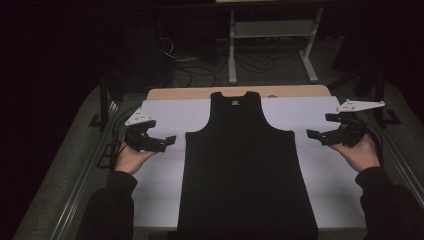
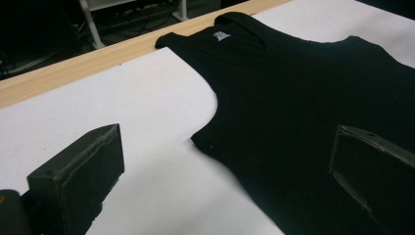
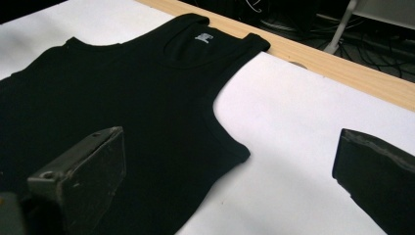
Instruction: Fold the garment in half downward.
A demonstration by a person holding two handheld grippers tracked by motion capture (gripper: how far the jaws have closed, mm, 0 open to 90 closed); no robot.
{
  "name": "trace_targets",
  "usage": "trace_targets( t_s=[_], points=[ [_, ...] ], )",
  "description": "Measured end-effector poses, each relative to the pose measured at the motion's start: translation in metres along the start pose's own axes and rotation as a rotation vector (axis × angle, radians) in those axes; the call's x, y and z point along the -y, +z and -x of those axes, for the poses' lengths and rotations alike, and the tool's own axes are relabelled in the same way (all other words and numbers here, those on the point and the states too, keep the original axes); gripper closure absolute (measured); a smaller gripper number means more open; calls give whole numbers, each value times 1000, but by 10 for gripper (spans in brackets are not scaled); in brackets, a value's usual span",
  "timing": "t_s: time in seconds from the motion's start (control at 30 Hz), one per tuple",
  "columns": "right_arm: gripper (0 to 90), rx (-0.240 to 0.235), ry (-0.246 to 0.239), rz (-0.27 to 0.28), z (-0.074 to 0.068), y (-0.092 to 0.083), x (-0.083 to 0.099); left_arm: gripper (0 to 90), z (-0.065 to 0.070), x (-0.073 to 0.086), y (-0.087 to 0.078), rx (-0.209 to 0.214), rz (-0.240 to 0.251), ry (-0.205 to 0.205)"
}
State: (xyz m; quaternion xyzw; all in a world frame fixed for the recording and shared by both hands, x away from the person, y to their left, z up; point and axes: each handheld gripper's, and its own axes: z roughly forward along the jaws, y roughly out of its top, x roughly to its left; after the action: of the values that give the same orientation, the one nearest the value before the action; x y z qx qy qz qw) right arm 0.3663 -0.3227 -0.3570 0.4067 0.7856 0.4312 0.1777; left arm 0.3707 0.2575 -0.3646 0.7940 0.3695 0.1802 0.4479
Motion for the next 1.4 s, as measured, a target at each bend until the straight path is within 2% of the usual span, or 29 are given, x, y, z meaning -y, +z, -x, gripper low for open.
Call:
trace_targets(
  t_s=[0.17, 0.43, 0.6, 0.67, 1.0, 1.27, 1.4],
  points=[
    [0, -6, -2, -8, 1, 5, -6, 0, -2, -6, 6, 4, -27, 14],
    [0, -7, 10, -24, 4, 13, -14, 0, -3, -19, 12, 19, -28, 23],
    [0, -11, 9, -45, 6, 20, -19, 0, -7, -19, 16, 23, -31, 4],
    [0, -14, 6, -51, 5, 23, -21, 0, -10, -20, 20, 35, -46, -16],
    [0, -17, -8, -82, 7, 34, -34, 0, -16, -30, 29, 48, -66, -24],
    [0, -31, 17, -95, 12, 46, -33, 0, -18, -31, 44, 76, -71, -42],
    [0, -39, 36, -124, 16, 56, -29, 0, -17, -31, 54, 89, -73, -46]
  ],
)
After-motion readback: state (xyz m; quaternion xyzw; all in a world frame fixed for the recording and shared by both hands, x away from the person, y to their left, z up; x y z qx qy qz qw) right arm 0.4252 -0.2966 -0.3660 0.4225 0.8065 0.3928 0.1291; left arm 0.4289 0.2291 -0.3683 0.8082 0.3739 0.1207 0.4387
